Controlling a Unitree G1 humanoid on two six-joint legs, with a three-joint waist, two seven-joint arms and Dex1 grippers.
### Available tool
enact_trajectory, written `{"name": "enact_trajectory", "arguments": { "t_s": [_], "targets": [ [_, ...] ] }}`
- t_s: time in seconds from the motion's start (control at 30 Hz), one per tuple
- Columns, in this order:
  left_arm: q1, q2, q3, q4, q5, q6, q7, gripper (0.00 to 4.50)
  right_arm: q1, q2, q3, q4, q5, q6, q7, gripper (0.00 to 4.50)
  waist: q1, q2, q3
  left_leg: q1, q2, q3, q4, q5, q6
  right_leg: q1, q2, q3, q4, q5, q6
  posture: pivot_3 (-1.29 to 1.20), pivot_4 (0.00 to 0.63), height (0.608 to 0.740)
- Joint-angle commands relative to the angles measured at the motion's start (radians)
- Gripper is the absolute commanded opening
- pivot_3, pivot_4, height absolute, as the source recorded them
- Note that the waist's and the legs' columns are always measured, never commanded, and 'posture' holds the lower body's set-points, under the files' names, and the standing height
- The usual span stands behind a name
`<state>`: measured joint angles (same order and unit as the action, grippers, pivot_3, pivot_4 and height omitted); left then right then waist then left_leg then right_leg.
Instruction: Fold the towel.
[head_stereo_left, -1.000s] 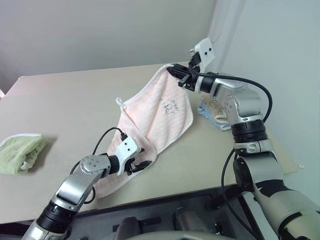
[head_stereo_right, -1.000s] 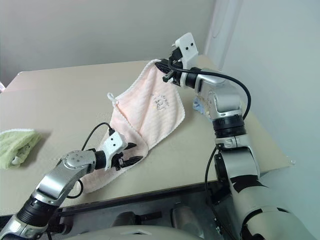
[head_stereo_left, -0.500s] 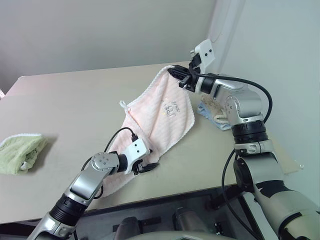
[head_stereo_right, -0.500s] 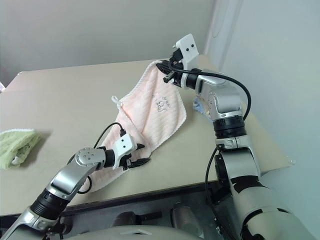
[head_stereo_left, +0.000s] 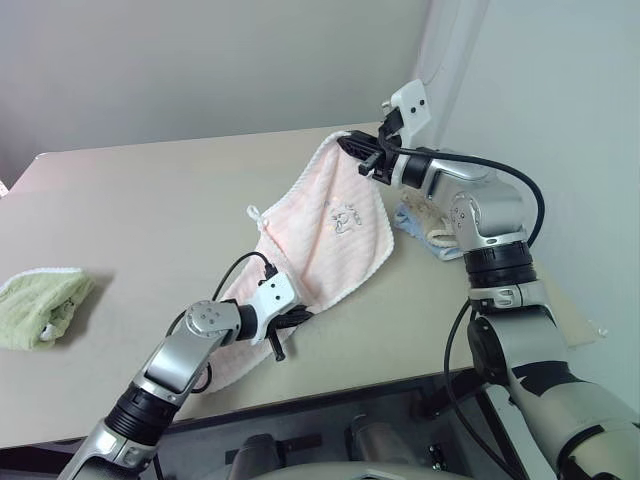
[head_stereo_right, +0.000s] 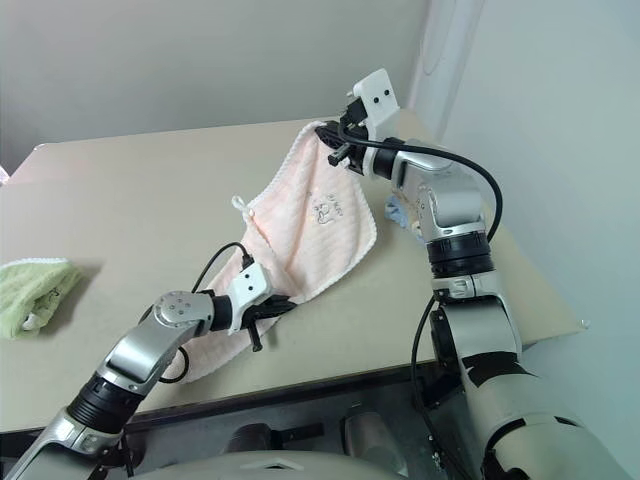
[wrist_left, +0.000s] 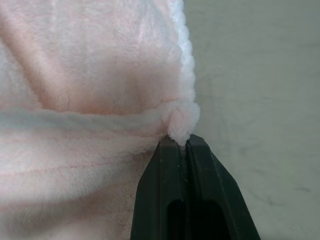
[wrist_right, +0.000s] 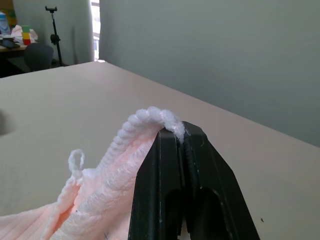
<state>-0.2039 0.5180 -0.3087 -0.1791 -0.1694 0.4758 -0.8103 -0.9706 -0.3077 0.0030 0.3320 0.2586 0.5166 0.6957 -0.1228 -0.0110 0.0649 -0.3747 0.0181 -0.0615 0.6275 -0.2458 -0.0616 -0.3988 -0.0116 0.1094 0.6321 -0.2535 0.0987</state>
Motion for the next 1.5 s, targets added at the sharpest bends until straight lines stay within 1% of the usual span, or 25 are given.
{"name": "enact_trajectory", "arguments": {
  "t_s": [0.03, 0.13, 0.27, 0.37, 0.43, 0.47, 0.73, 0.9, 1.1, 1.3, 1.4, 1.47, 1.5],
  "targets": [
    [0.018, 0.013, 0.094, -0.096, -0.108, 0.044, -0.038, 0.03, -0.017, -0.012, -0.016, -0.038, 0.009, -0.014, -0.001, 0.0, -0.001, 0.0, 0.0, 0.0, 0.0, 0.0, 0.0, 0.0, 0.0, 0.0, 0.0, 0.0, 0.0, 0.0, 0.0, 0.0, 0.0, 0.74],
    [0.056, 0.05, 0.126, -0.133, -0.151, 0.058, -0.077, 0.03, -0.015, -0.014, -0.013, -0.034, 0.006, -0.016, -0.002, 0.0, -0.002, 0.0, 0.0, 0.0, 0.0, 0.0, -0.001, 0.0, 0.0, 0.0, 0.0, 0.0, 0.0, 0.0, 0.0, 0.0, 0.0, 0.74],
    [0.077, 0.058, 0.152, -0.151, -0.197, 0.1, -0.078, 0.03, -0.011, -0.016, -0.009, -0.034, 0.005, -0.016, 0.002, 0.0, -0.002, 0.0, 0.0, 0.0, 0.0, 0.0, 0.0, 0.0, 0.0, 0.0, 0.0, 0.0, 0.0, 0.0, 0.0, 0.0, 0.0, 0.74],
    [0.085, 0.064, 0.151, -0.151, -0.195, 0.105, -0.07, 0.75, -0.01, -0.016, -0.008, -0.036, 0.006, -0.014, 0.003, 0.0, -0.001, 0.0, 0.0, 0.0, 0.0, 0.0, 0.001, 0.0, 0.0, 0.0, 0.0, 0.0, 0.0, 0.0, 0.0, 0.0, 0.0, 0.74],
    [0.092, 0.07, 0.149, -0.154, -0.195, 0.114, -0.067, 1.46, -0.008, -0.017, -0.006, -0.038, 0.007, -0.013, 0.006, 0.0, -0.001, 0.0, 0.0, 0.0, 0.0, 0.0, 0.001, 0.0, 0.0, 0.0, 0.0, 0.0, 0.0, 0.0, 0.0, 0.0, 0.0, 0.74],
    [0.095, 0.07, 0.149, -0.155, -0.197, 0.116, -0.065, 1.73, -0.006, -0.018, -0.004, -0.041, 0.006, -0.013, 0.008, 0.0, -0.002, 0.0, 0.0, 0.0, 0.0, 0.0, 0.0, 0.0, 0.0, 0.0, 0.0, 0.0, 0.0, 0.0, 0.0, 0.0, 0.0, 0.74],
    [0.103, 0.06, 0.135, -0.123, -0.176, 0.103, -0.026, 1.73, 0.001, -0.02, -0.002, -0.051, 0.009, -0.01, 0.016, 0.0, -0.001, 0.0, 0.0, 0.0, 0.0, 0.0, 0.0, 0.0, 0.0, 0.0, 0.0, 0.0, 0.0, 0.0, 0.0, 0.0, 0.0, 0.74],
    [0.102, 0.049, 0.117, -0.122, -0.176, 0.094, -0.033, 1.73, -0.001, -0.019, -0.002, -0.05, 0.01, -0.012, 0.015, 0.0, -0.001, 0.0, 0.0, 0.0, 0.0, 0.0, 0.0, 0.0, 0.0, 0.0, 0.0, 0.0, 0.0, 0.0, 0.0, 0.0, 0.0, 0.74],
    [0.053, 0.016, 0.07, -0.068, -0.137, 0.077, -0.032, 1.73, -0.002, -0.016, 0.0, -0.049, 0.009, -0.012, 0.013, 0.0, 0.0, 0.0, 0.0, 0.0, 0.0, 0.0, 0.0, 0.0, 0.0, 0.0, 0.0, 0.0, 0.0, 0.0, 0.0, 0.0, 0.0, 0.74],
    [0.019, 0.012, 0.035, -0.034, -0.109, 0.064, -0.047, 1.73, 0.002, -0.022, -0.001, -0.056, 0.007, -0.009, 0.011, 0.0, -0.001, 0.0, 0.0, 0.0, 0.0, 0.0, 0.0, 0.0, 0.0, 0.0, 0.0, 0.0, 0.0, 0.0, 0.0, 0.0, 0.0, 0.74],
    [0.017, 0.004, 0.04, -0.029, -0.104, 0.056, -0.039, 1.16, 0.005, -0.025, -0.002, -0.06, 0.007, -0.006, 0.008, 0.0, -0.001, 0.0, 0.0, 0.0, 0.0, 0.0, 0.0, 0.0, 0.0, 0.0, 0.0, 0.0, 0.0, 0.0, 0.0, 0.0, 0.0, 0.74],
    [0.016, 0.001, 0.041, -0.028, -0.103, 0.057, -0.038, 0.4, 0.009, -0.025, -0.003, -0.066, 0.008, -0.003, 0.005, 0.0, 0.0, 0.0, 0.0, 0.0, 0.0, 0.0, 0.0, 0.0, 0.0, 0.0, 0.0, 0.0, 0.0, 0.0, 0.0, 0.0, 0.0, 0.74],
    [0.017, 0.0, 0.042, -0.029, -0.102, 0.056, -0.038, 0.1, 0.01, -0.025, -0.004, -0.069, 0.009, -0.001, 0.004, 0.0, 0.0, 0.0, 0.0, 0.0, 0.0, 0.0, 0.0, 0.0, 0.0, 0.0, 0.0, 0.0, 0.0, 0.0, 0.0, 0.0, 0.0, 0.74]
  ]
}}
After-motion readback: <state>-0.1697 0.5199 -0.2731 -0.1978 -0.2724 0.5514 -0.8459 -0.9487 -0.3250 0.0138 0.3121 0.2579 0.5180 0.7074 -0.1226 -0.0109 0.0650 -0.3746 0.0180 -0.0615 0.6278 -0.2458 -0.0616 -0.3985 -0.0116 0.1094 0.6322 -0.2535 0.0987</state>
